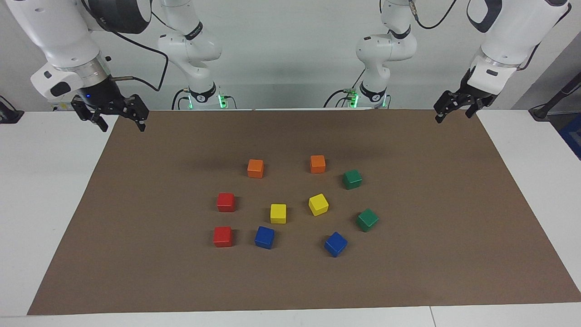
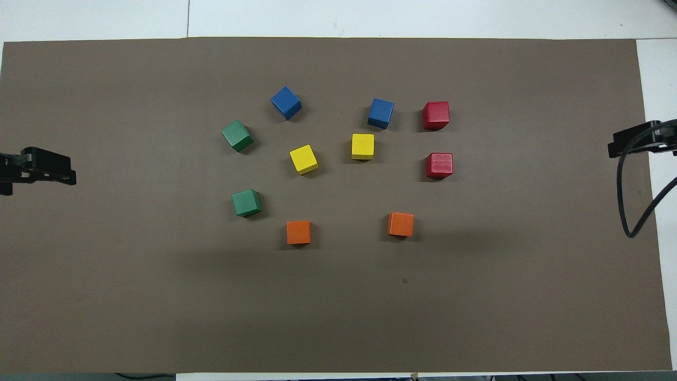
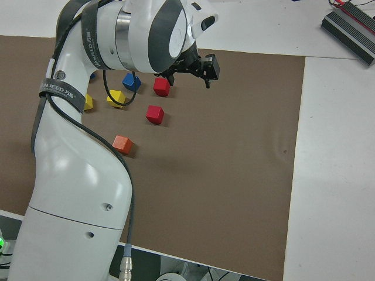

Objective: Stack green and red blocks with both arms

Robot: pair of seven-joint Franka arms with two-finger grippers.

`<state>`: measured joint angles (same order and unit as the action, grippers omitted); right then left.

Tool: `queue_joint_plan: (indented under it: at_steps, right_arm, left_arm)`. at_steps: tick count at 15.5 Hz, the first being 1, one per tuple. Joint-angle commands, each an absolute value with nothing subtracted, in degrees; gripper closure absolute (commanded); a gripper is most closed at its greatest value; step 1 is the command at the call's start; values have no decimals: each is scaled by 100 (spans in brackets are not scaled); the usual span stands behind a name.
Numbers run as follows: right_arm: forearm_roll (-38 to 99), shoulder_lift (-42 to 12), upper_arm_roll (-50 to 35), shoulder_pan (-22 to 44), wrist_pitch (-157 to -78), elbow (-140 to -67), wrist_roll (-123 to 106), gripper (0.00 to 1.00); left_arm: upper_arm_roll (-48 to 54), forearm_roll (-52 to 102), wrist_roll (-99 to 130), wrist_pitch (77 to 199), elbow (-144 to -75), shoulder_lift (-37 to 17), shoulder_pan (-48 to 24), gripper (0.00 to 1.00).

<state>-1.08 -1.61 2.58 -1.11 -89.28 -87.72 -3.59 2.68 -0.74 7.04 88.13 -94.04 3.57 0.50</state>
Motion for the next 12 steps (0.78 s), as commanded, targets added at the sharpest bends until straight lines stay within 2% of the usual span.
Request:
queue_joint_plan:
  at_steps: [1,12]
  right_arm:
    - [-53,-149,264,-132,-8912,-8780,-431,0]
    - [-97,-123,255,-114,-8947,-8798,-413,0]
  left_arm:
    - [299,9,659,8763,-9475,457,132,0]
    - [299,9,668,8763,-9475,457,132,0]
